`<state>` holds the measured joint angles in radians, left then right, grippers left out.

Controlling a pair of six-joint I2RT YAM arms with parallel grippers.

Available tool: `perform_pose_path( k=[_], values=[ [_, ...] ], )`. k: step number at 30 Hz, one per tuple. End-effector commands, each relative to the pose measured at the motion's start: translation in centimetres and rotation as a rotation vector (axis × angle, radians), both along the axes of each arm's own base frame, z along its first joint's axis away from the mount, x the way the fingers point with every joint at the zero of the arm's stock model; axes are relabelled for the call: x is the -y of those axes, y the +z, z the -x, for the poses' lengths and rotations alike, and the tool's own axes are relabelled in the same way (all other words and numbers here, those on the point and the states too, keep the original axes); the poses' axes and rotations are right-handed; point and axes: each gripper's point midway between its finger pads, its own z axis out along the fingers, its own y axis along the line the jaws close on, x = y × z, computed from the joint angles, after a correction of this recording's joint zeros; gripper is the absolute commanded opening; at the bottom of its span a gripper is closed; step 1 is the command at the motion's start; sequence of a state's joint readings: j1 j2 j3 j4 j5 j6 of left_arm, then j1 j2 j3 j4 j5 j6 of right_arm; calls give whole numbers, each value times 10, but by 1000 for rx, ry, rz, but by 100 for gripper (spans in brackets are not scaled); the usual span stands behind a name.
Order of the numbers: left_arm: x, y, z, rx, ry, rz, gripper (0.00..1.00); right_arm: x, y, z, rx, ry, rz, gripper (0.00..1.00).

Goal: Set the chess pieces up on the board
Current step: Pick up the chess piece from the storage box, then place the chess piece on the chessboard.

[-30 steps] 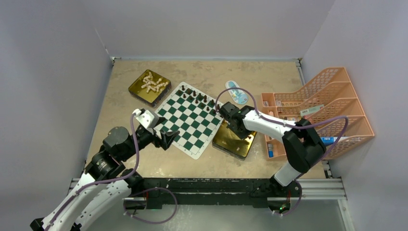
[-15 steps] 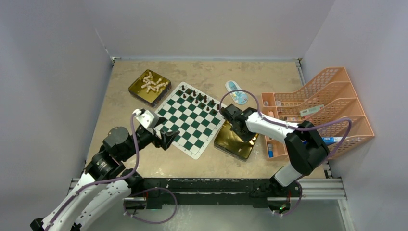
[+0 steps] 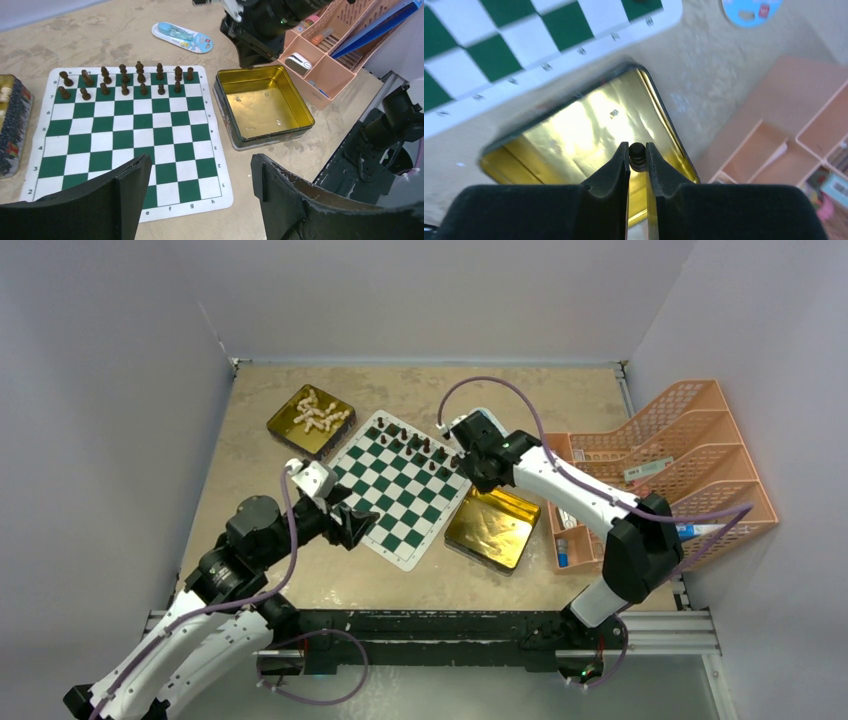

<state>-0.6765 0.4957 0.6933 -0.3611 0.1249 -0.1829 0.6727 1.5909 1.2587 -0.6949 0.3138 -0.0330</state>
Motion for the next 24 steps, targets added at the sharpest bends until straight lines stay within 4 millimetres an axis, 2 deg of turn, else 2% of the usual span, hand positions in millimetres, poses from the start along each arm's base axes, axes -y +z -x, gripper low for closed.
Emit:
perform_pose_path(
  k=[1,5,8,12,13,16,21,24],
  values=[
    [10,21,2,-17,-17,119,72,-54,49,-17,97,89,-282,10],
    [26,31,7,-77,-73,205,67,-98,87,-23,146,119,-540,11],
    [39,44,11,-139,-120,277,55,-125,126,-20,193,147,-750,13],
    [46,56,9,-174,-122,392,49,-152,183,0,241,190,-1109,15],
    [46,58,5,-173,-106,416,49,-157,199,8,248,209,-1207,15],
    [45,70,-4,-119,-81,479,50,-160,230,31,228,230,-1437,17],
    [53,92,-11,33,-134,463,51,-160,249,53,146,235,-1627,17],
    [62,97,-14,98,-177,412,51,-160,255,64,116,272,-1686,17]
  ],
)
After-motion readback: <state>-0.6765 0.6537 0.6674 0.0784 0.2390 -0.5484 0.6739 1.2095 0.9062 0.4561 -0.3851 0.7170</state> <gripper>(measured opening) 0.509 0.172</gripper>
